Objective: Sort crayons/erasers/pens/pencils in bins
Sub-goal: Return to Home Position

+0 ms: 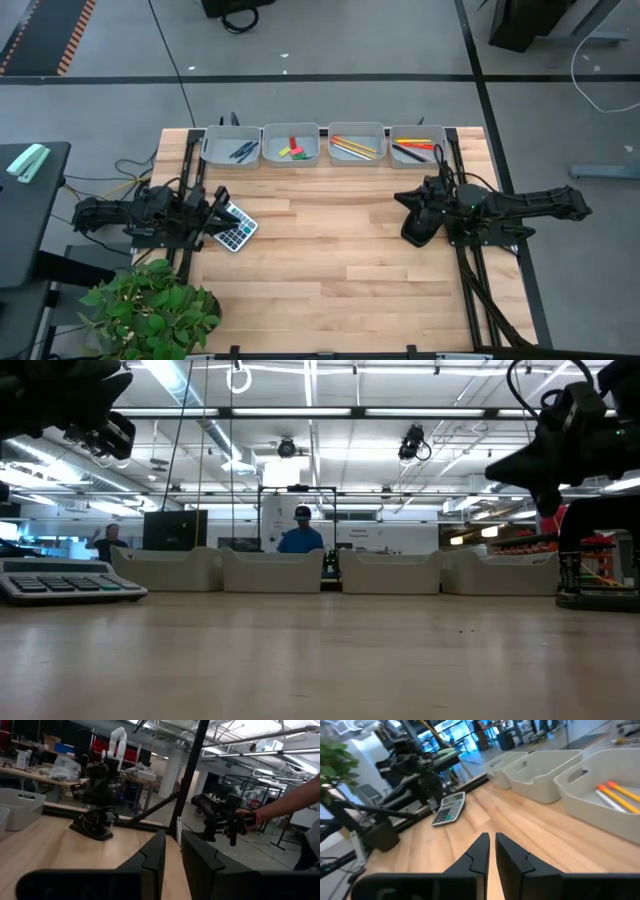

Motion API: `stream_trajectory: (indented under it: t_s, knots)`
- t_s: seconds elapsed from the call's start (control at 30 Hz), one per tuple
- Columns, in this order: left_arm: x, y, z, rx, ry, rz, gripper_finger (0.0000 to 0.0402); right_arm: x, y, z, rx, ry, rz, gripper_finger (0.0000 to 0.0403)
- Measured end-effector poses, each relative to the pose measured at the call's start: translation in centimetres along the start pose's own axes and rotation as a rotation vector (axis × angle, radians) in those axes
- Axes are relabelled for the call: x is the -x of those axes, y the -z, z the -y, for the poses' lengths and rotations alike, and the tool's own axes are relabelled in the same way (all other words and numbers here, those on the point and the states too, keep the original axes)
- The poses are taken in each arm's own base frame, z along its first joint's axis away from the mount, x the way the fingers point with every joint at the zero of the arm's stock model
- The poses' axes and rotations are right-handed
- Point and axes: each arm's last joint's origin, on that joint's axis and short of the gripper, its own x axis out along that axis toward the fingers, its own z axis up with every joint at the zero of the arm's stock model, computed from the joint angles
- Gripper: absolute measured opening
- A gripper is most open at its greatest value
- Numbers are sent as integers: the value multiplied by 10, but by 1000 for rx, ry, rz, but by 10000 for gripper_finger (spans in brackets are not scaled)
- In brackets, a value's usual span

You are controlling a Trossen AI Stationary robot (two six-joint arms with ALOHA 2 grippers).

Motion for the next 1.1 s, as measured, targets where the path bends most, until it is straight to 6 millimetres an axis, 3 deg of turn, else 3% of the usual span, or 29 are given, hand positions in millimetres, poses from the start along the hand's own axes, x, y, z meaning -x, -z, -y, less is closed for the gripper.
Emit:
stream_trajectory:
  t_s: [0.37, 1.1]
  knots:
    - [0, 0, 0, 1, -1, 1, 78, 0, 7, 2, 50, -7, -88, 38]
    - [0, 0, 0, 1, -1, 1, 75, 0, 8, 3, 75, -4, -97, 38]
